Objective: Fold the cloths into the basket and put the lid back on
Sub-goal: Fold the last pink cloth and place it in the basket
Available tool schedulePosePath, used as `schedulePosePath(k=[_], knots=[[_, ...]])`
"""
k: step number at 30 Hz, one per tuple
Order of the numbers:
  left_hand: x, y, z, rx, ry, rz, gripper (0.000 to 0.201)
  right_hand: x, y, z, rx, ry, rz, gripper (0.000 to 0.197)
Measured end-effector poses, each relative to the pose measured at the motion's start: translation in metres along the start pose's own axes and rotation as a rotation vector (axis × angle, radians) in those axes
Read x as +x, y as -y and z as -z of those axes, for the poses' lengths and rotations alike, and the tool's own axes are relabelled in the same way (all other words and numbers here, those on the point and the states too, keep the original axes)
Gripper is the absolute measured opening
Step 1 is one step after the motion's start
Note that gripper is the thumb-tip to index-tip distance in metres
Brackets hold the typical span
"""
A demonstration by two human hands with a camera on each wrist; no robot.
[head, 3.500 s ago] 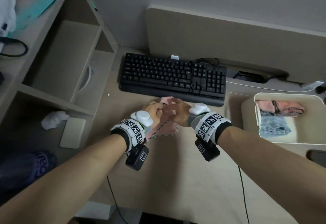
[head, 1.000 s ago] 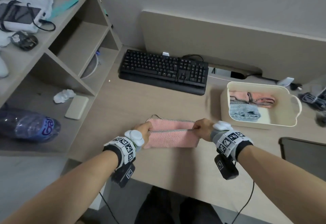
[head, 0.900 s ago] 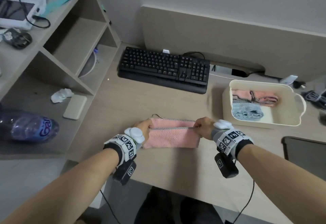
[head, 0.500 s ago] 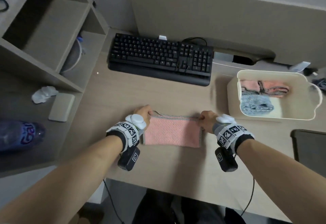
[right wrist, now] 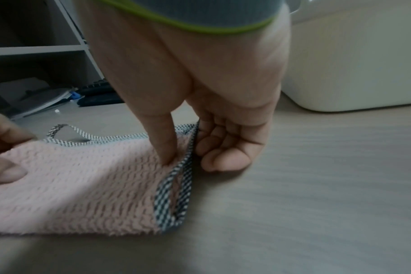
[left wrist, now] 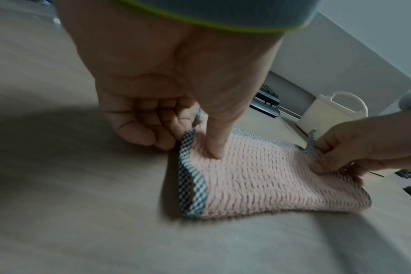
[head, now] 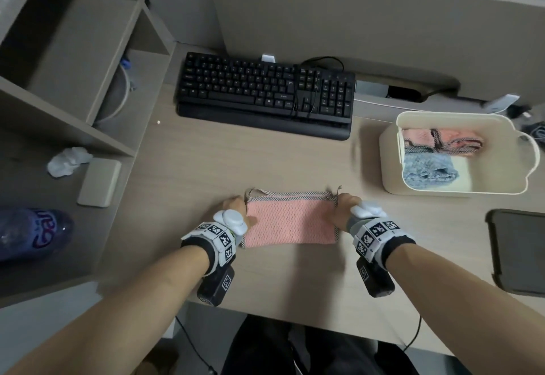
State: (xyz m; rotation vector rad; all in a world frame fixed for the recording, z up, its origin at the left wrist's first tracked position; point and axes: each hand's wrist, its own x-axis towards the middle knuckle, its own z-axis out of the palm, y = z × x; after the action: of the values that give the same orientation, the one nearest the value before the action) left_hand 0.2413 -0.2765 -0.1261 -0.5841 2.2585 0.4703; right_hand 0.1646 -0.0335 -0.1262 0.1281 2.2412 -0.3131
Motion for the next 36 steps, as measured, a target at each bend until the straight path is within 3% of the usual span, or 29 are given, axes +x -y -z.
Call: schedulePosePath(k=[4, 11, 13, 16, 22, 28, 32, 34, 36], knots=[[-0.004, -0.006, -0.012, -0.048, 0.011, -0.005, 0.042, -0.004, 0.007, -0.006, 0.017, 0.026, 0.047, 0.036], [-0.001, 0.008, -0.003, -0.628, -0.001, 0.075, 0.051, -0.01, 0.009, 0.011, 0.301, 0.046, 0.032, 0.03], [0.002, 0.012, -0.003, -0.681, 0.037, 0.106, 0.048, -0.004, 0.005, 0.015, 0.354, 0.072, 0.031, 0.026], [0.002, 0.015, -0.002, -0.768, 0.096, 0.158, 0.026, -0.011, 0.012, 0.023, 0.377, 0.064, 0.055, 0.015], [-0.025, -0.003, 0.011, -1.086, 0.224, 0.185, 0.033, -0.038, 0.048, 0.022, 0.295, 0.016, 0.237, 0.015], [-0.04, -0.017, 0.012, -1.243, 0.273, 0.113, 0.009, -0.062, 0.082, -0.005, 0.192, 0.063, 0.457, 0.05], [-0.04, -0.021, 0.011, -1.24, 0.265, 0.15, 0.039, -0.065, 0.087, -0.011, 0.108, 0.165, 0.499, 0.081], [-0.038, -0.019, 0.012, -1.222, 0.273, 0.178, 0.052, -0.064, 0.087, -0.013, 0.121, 0.195, 0.478, 0.08], [-0.04, -0.015, 0.013, -1.189, 0.278, 0.202, 0.054, -0.064, 0.088, -0.016, 0.17, 0.22, 0.457, 0.077]])
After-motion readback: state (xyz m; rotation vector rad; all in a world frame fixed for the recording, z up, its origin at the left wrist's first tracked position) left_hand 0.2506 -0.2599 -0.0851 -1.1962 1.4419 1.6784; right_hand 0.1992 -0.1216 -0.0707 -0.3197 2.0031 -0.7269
